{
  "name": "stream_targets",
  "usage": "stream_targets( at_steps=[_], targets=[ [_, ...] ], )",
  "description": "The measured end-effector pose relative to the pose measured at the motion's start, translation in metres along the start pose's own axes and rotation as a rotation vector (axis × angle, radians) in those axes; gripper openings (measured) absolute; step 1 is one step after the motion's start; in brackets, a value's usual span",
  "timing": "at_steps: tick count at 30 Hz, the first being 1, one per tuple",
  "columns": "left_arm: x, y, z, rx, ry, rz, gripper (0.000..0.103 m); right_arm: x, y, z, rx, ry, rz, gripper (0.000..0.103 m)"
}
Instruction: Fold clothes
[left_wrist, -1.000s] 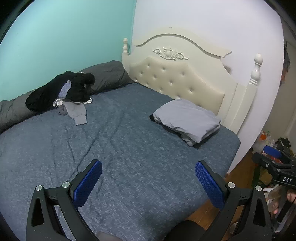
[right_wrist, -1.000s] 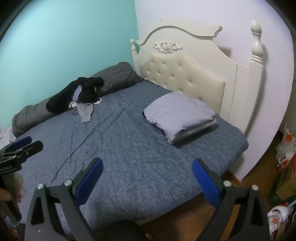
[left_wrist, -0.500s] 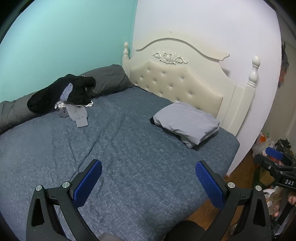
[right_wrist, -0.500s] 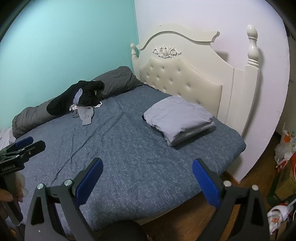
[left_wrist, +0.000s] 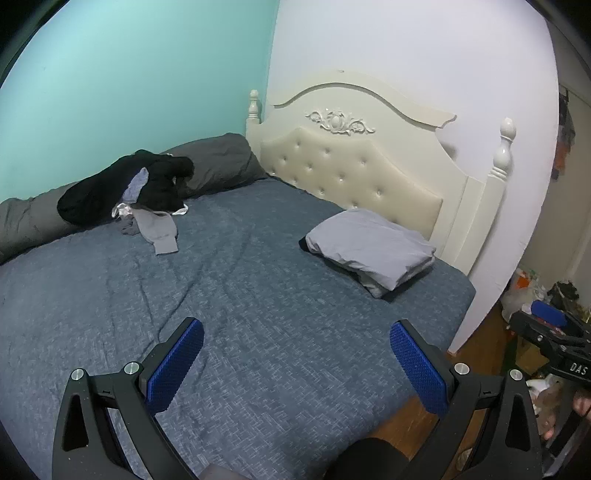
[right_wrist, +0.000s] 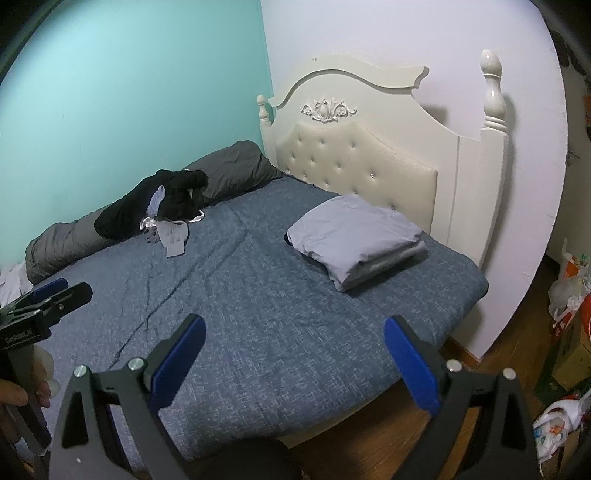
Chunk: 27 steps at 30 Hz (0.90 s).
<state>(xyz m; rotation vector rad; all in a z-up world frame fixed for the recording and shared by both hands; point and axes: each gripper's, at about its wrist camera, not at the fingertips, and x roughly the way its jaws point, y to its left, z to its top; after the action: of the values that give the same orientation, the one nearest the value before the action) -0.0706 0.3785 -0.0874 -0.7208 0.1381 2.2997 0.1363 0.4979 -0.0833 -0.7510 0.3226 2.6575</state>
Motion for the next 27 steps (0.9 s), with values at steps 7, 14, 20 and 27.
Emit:
stream_targets(
  at_steps=[7, 14, 20, 27],
  targets=[
    [-0.0043, -0.0025, -0.0025, 0.009, -0.011, 0.000, 0.103, -0.0082, 0.0001, -0.0039, 0.006, -0.018, -0.002, 0.098],
    [-0.0049, -0.0021, -0.0051, 0.008, -0.005, 0.001, 0.103, -0.0104, -0.0001, -0.0056, 0.005, -0.025, -0.010, 0.098],
    [-0.0055, -0.0003, -0.0055, 0.003, -0.004, -0.003, 0.103, -0.0106, 0.0016, -0.0071, 0.001, -0.028, -0.011, 0.098],
    [-0.0063, -0.0023, -0.0050, 0.010, -0.014, 0.007, 0.103, -0.0103, 0.0011, -0.0066, 0.000, -0.029, -0.014, 0.098]
  ],
)
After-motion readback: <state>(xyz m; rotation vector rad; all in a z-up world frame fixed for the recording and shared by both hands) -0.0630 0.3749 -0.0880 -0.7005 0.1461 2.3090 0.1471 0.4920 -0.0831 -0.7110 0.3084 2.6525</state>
